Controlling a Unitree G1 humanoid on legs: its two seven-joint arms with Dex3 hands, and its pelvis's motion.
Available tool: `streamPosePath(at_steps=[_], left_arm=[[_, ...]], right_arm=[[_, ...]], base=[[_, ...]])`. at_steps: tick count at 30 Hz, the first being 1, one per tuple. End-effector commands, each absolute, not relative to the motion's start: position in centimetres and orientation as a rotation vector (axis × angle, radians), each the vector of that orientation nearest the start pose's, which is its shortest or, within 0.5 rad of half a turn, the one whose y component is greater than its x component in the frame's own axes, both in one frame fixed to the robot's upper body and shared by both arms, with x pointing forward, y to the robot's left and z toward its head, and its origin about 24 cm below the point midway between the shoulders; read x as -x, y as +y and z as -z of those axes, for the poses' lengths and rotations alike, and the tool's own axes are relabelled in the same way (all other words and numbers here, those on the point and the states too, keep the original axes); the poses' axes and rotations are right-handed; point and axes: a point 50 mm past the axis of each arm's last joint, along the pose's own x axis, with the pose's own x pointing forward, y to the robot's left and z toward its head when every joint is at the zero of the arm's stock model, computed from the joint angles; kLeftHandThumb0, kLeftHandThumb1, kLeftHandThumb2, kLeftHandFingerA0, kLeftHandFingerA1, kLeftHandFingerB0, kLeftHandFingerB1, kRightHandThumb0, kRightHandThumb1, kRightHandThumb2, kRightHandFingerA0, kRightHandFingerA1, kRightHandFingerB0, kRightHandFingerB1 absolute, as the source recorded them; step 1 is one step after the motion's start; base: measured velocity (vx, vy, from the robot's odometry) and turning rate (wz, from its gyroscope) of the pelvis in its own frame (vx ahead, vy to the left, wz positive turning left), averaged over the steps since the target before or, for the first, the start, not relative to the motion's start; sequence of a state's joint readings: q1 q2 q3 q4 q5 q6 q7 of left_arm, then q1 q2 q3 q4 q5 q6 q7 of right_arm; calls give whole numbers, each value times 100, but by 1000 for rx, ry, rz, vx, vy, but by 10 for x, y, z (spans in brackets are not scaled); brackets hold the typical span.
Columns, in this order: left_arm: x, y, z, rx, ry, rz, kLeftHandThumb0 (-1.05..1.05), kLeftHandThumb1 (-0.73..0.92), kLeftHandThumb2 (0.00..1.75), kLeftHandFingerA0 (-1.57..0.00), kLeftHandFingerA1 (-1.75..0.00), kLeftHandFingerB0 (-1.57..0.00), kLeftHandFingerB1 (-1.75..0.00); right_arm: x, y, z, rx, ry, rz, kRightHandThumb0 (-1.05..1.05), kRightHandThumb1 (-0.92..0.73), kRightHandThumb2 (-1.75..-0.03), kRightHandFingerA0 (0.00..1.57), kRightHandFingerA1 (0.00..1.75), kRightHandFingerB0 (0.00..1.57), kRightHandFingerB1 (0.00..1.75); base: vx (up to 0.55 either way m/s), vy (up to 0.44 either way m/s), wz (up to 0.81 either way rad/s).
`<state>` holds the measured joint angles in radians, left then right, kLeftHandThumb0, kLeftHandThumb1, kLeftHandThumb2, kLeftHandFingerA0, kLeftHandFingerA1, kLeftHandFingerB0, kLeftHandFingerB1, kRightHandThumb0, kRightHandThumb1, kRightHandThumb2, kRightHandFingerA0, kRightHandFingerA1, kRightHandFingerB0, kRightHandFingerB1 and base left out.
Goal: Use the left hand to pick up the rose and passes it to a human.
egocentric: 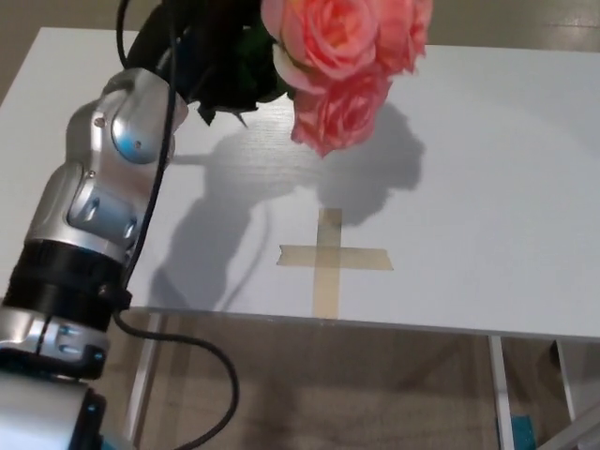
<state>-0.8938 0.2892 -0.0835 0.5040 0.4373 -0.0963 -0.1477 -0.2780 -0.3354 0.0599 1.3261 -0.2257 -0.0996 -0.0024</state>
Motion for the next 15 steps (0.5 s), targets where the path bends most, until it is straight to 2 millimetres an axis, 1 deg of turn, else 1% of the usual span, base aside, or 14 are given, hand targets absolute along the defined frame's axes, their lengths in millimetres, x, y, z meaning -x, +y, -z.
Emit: streamPosePath(at_steps=[1,3,6,8,12,15], left_arm=[[-385,129,-207,-293,-300,282,-14,84,71,-83,-129,-77,-96],[-384,128,-205,-211,-264,292,-14,84,72,-87,-132,-78,-93],[-384,122,-204,-35,-177,311,-14,85,71,-89,-133,-82,-88],[-384,119,-200,46,-130,320,-15,85,71,-90,-139,-83,-86],[-384,113,-186,169,-50,351,-16,86,68,-95,-141,-83,-86],[-382,111,-174,211,-13,362,-16,85,68,-96,-145,-83,-87]], right_arm=[[-173,-270,124,530,1020,-8,-36,-64,-57,73,47,58,41],[-171,-271,125,530,1026,-9,-36,-63,-59,73,48,59,42],[-171,-273,124,533,1029,-6,-36,-64,-59,73,48,59,42],[-170,-273,125,538,1032,-8,-37,-64,-59,73,48,59,42],[-168,-273,126,529,1039,-9,-37,-64,-59,73,48,59,42],[-165,-272,127,531,1048,-16,-37,-64,-59,73,48,59,42]], base=[[0,0,0],[0,0,0],[0,0,0],[0,0,0],[0,0,0],[0,0,0]])
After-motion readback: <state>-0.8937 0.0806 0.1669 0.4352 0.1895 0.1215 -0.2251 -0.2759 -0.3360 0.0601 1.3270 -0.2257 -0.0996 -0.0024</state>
